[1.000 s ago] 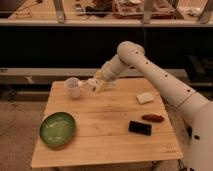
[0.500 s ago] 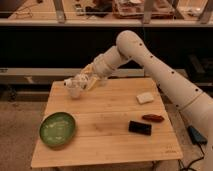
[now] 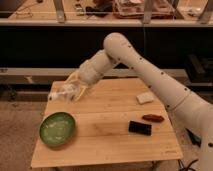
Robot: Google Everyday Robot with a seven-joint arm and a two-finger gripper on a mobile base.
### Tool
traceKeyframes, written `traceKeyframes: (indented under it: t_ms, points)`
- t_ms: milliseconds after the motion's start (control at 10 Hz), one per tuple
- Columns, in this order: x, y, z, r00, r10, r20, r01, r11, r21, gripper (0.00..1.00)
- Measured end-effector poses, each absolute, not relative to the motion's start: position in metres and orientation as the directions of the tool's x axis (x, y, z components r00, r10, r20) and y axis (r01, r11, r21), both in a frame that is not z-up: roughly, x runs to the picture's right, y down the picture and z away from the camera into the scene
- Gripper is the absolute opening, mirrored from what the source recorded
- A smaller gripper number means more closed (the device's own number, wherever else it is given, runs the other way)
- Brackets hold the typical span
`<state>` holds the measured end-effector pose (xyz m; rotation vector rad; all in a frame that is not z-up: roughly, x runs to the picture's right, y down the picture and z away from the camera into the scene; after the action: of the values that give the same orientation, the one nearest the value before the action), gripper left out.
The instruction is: Place the bottle in the ceramic bowl
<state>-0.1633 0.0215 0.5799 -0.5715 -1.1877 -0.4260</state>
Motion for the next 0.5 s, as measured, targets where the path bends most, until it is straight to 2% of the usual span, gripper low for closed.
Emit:
traceKeyframes:
  t_ms: [200, 300, 500]
  points:
    - [-0.2, 0.068, 0.575, 0.229, -0.048, 0.972, 0.689, 0.714, -0.127, 0.0]
    - [-0.212, 0.086, 0.586, 0.221, -0.048, 0.974, 0.713, 0.689, -0.128, 0.0]
    - [-0.23, 0.111, 0.633, 0.279, -0.024, 0.96, 0.723, 0.664, -0.193, 0.0]
